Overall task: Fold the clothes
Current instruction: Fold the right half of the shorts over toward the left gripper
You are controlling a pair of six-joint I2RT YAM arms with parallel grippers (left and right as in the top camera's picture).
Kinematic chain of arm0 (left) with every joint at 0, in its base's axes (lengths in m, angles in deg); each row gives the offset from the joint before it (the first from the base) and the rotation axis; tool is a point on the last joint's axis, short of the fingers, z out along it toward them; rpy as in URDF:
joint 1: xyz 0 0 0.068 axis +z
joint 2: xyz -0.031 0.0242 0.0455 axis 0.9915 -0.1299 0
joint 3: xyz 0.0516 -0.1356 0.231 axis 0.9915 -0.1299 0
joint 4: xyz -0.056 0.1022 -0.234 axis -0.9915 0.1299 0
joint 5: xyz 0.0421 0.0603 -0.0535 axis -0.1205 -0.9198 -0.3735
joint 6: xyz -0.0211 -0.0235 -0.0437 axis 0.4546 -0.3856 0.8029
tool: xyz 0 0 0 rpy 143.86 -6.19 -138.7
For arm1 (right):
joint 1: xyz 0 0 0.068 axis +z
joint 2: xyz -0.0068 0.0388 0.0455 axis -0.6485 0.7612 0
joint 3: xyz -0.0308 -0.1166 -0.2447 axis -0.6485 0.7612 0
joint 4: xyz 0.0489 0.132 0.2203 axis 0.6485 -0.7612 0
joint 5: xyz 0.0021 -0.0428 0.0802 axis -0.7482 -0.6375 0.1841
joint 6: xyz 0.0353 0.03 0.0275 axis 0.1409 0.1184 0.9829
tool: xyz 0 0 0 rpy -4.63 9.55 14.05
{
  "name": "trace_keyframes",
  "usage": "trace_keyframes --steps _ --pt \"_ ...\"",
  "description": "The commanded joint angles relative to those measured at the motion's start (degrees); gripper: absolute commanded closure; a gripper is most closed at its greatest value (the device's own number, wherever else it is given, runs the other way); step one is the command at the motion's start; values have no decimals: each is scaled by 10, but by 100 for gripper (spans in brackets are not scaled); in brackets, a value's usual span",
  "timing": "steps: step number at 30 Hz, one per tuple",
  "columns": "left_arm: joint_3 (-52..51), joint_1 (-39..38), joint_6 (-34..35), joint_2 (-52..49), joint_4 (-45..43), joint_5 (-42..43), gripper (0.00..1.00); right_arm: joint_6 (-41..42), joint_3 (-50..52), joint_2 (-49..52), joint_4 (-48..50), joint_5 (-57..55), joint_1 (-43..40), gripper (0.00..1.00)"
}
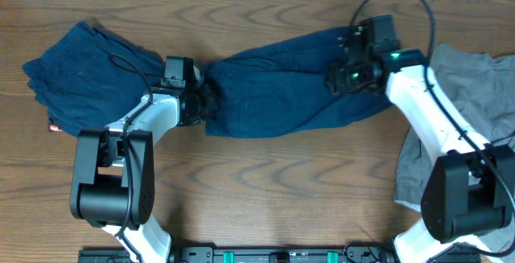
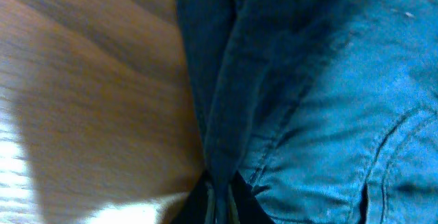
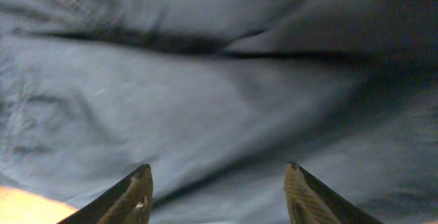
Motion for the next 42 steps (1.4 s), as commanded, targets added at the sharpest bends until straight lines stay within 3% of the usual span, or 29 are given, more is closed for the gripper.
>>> trace_keyframes --steps 1,7,15,23,28,31,38,42 --pt "-9 -1 -8 12 26 50 94 -10 2 26 -7 5 29 43" --pt "-7 0 -9 123 106 51 94 -10 3 96 -16 11 65 50" --pt "-7 4 10 335 234 55 94 -40 3 191 11 112 141 55" --pt "-7 2 86 472 235 58 94 -3 3 202 92 187 272 53" --pt "-7 2 86 479 172 53 94 15 -2 199 118 194 339 49" --pt "-7 2 86 462 148 48 94 24 -13 182 114 178 346 39" --pt "-7 2 86 367 139 49 94 47 -42 98 82 25 264 22" --pt "-7 -5 86 297 112 49 94 46 -42 72 67 2 198 21"
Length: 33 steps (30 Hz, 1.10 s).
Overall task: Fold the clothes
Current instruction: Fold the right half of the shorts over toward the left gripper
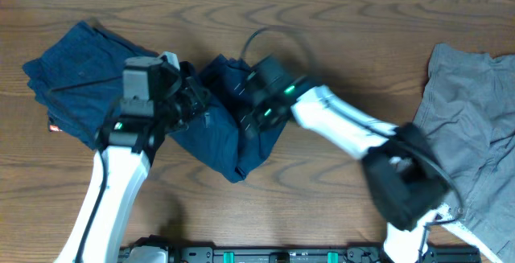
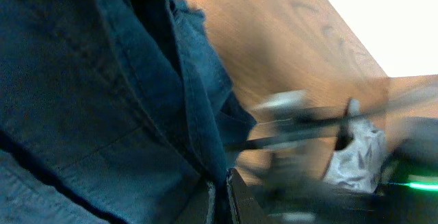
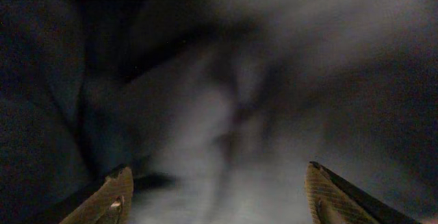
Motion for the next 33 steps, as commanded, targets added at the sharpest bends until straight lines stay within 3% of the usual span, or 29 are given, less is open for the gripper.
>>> trace_keyframes --steps 1,10,11,12,13,14,16,20,24,29,33 --pt "2 -9 -1 -52 -25 5 94 10 -15 -31 -10 -53 -55 21" --pt "2 -83 -1 -181 -225 4 93 -16 -14 -30 -57 -53 -111 22" --pt "2 -90 -1 -192 -248 4 88 -16 -14 -30 -59 -53 -111 22" --pt "2 -97 -1 -205 -278 4 75 -16 -14 -30 -61 -53 -109 21" --pt "2 -99 -1 -216 -308 4 55 -16 -14 -30 -66 -53 -108 20" --pt "2 -99 -1 -219 -323 4 44 -15 -14 -30 -71 -53 -106 17" --pt "3 -89 -3 -220 -349 4 32 -15 -14 -30 -89 -53 -105 13" --pt "8 -57 -16 -219 -360 3 30 25 -15 -31 -129 -52 -106 9" --pt "8 -29 -59 -220 -347 -52 30 34 -15 -36 -138 12 -106 10" --pt "8 -20 -134 -229 -330 -155 29 9 -15 -40 -95 179 -97 14" --pt "8 -20 -160 -258 -329 -162 29 10 -14 -39 -49 172 -72 16"
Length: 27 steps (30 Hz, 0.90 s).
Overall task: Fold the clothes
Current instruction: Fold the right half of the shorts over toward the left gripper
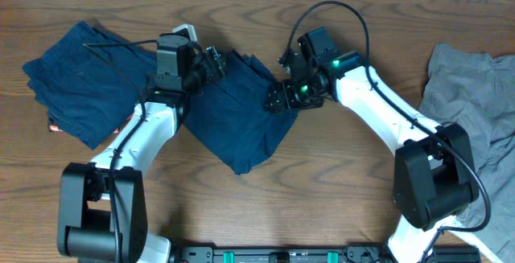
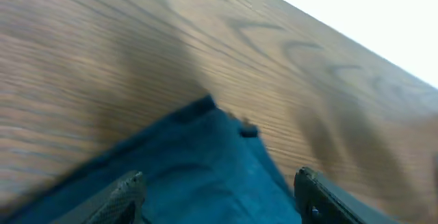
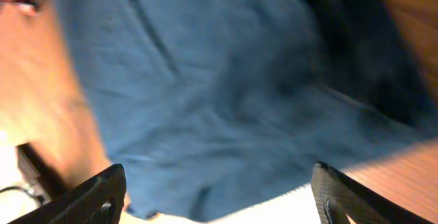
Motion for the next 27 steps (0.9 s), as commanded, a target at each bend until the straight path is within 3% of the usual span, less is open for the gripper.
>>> trace_keyframes --steps 1,8,13,20,24,27 --pt "8 1 -47 -37 5 -38 29 -6 -2 -9 25 45 31 17" --pt "8 2 -47 -91 42 -37 29 -3 3 22 37 -6 61 23" --pt "7 2 -47 -95 121 -17 29 0 4 81 19 -11 64 25" --pt "7 -5 -45 -95 262 142 31 14 4 103 -54 -182 31 22" --pt "7 -28 -41 -85 307 252 37 -10 4 103 -27 -246 -13 24" --pt "7 -48 -20 -55 299 264 37 -39 2 103 11 -243 -55 25"
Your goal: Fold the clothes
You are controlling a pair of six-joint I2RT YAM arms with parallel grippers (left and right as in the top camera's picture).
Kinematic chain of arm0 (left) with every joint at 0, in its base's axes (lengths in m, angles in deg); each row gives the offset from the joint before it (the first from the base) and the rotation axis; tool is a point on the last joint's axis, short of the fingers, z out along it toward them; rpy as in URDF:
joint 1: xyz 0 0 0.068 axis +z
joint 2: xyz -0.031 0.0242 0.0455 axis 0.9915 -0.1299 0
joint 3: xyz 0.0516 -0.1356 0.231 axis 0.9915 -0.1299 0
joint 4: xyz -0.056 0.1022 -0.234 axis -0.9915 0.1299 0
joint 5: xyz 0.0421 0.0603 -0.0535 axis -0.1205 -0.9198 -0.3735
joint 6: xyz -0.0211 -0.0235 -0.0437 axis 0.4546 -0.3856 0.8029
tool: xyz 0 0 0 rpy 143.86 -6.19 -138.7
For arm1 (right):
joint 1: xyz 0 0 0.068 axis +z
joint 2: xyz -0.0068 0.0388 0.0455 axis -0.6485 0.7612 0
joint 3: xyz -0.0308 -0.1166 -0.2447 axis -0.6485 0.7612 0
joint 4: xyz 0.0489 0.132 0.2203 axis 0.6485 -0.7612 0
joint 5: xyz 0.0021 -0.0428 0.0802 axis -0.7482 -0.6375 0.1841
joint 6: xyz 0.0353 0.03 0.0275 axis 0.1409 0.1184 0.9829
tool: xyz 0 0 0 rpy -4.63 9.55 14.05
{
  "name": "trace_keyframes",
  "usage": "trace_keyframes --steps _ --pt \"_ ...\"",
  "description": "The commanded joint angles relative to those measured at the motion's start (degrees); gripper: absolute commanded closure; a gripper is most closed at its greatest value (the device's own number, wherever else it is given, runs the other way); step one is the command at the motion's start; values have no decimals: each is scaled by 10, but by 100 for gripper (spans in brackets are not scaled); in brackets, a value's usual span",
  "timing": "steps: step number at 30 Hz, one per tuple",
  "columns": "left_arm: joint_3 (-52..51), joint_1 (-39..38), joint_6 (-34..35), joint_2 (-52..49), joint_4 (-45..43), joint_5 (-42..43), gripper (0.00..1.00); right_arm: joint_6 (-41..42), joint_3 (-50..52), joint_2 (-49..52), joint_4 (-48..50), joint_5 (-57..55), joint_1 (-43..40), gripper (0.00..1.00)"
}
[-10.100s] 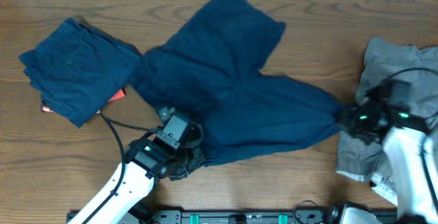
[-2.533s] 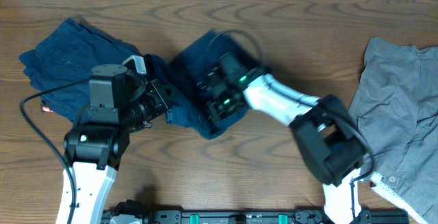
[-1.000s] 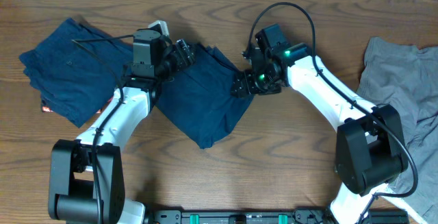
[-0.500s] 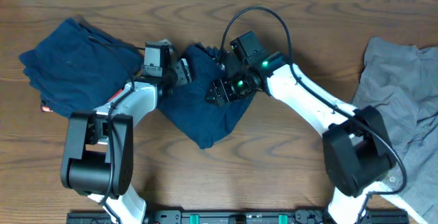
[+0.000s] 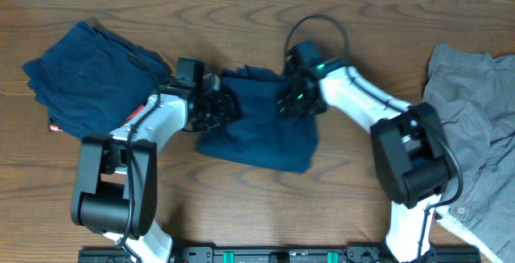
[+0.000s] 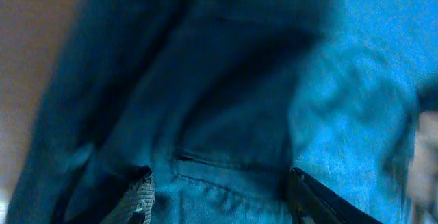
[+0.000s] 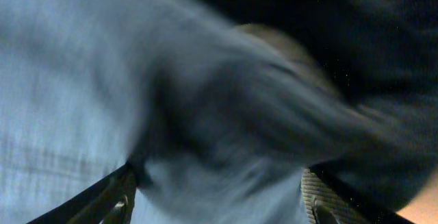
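The dark blue denim garment (image 5: 261, 130) lies folded into a compact block in the middle of the table. My left gripper (image 5: 219, 107) rests on its left edge, and in the left wrist view this gripper (image 6: 220, 200) is open, with blue cloth and a seam filling the space between the fingers. My right gripper (image 5: 291, 99) sits on the garment's upper right corner. Its wrist view is blurred and shows the gripper (image 7: 219, 196) open over bunched dark cloth. Neither gripper pinches any fabric.
A folded stack of dark blue clothes (image 5: 80, 74) lies at the far left with a small red tag (image 5: 54, 126) at its lower edge. A crumpled grey garment (image 5: 467, 118) covers the right end of the wooden table (image 5: 265, 207).
The blue garment lay slanted with a long point toward the front; now it is a squarer, flatter block. Both open grippers have come down from its upper corners onto its left and right sides.
The garment first lay stretched out across the table, my left gripper shut on its left end and the right one open over its right end. Then it was bunched in the middle, the left still holding. Then both grippers stood open at its top; now it lies compact.
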Motion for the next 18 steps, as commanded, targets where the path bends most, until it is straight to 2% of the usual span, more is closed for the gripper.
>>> trace_keyframes --steps 1,3,5,11,18 --pt "-10 -30 14 32 -7 87 36 -34 0 12 17 -67 -50 25" --pt "-10 -30 14 55 -24 63 31 -37 -3 12 16 -61 -62 25" --pt "-10 -27 14 78 -39 14 2 -39 -3 12 11 -61 -67 25" --pt "-10 -26 14 90 -78 -101 2 -45 -3 12 6 -62 -64 23" --pt "-11 -26 13 39 -88 -104 2 -45 -3 12 3 -62 -63 22"
